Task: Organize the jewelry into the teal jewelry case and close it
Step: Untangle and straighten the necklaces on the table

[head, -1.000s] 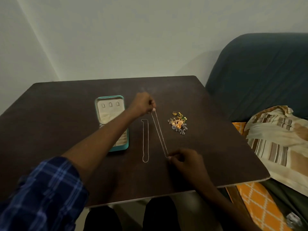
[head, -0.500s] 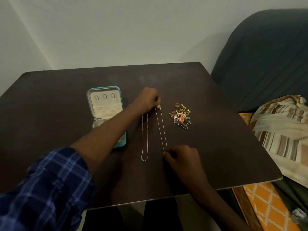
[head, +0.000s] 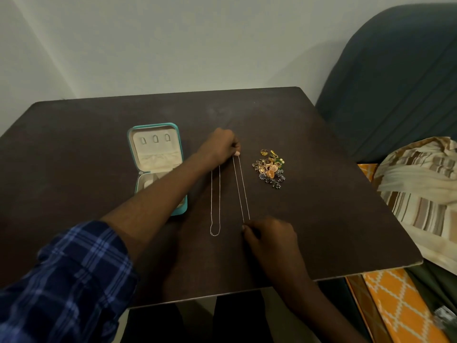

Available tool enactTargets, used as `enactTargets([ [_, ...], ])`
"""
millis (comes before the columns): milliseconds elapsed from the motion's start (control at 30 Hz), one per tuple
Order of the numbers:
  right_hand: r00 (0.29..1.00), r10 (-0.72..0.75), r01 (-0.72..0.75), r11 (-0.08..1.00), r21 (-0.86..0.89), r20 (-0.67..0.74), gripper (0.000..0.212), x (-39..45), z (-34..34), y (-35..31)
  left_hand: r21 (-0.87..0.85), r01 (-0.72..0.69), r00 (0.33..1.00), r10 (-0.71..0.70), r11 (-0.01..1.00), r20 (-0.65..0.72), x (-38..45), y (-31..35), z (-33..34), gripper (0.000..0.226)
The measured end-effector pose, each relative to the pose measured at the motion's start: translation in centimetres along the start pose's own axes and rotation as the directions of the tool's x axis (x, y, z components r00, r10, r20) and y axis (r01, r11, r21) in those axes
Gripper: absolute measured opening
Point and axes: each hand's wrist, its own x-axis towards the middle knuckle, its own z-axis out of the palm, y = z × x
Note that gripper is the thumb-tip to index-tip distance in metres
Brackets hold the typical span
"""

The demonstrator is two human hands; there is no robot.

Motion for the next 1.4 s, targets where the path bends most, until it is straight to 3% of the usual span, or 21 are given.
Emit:
enactTargets([
  [600,0.982,-0.081,0.074,0.996,-0.048,-0.17,0.02,-2.5,0.6,2.6,-0.017,0.006,0.999,-0.006,1.0,-0.042,-0.3,0.0,0.4,0.011],
  [833,0.974,-0.147,0.12,0.98,-0.157,-0.175,0.019,-2.4,1.1,2.3,-0.012,0.009,0.999,-0.009,1.0,-0.052,-0.4,0.1,0.4,0.01],
  [1033,0.983,-0.141,0.13,0.986,-0.103,-0.116,0.03,-2.4,1.0,2.9,-0.005,0.002,0.999,-0.002,1.0,-0.053,-0.6,0.2,0.4,0.011],
  [1233,0.978,-0.147,0.131,0.985,-0.113,-0.15,0.013,-1.9,1.3,2.9,-0.015,0.004,0.999,-0.004,1.0,-0.048,-0.8,0.5,0.4,0.011],
  [1400,0.98,-0.146,0.129,0.984,-0.123,-0.138,0.014,-1.9,1.2,2.8,-0.041,0.02,0.999,-0.022,0.999,-0.05,-0.9,0.5,0.4,0.011],
])
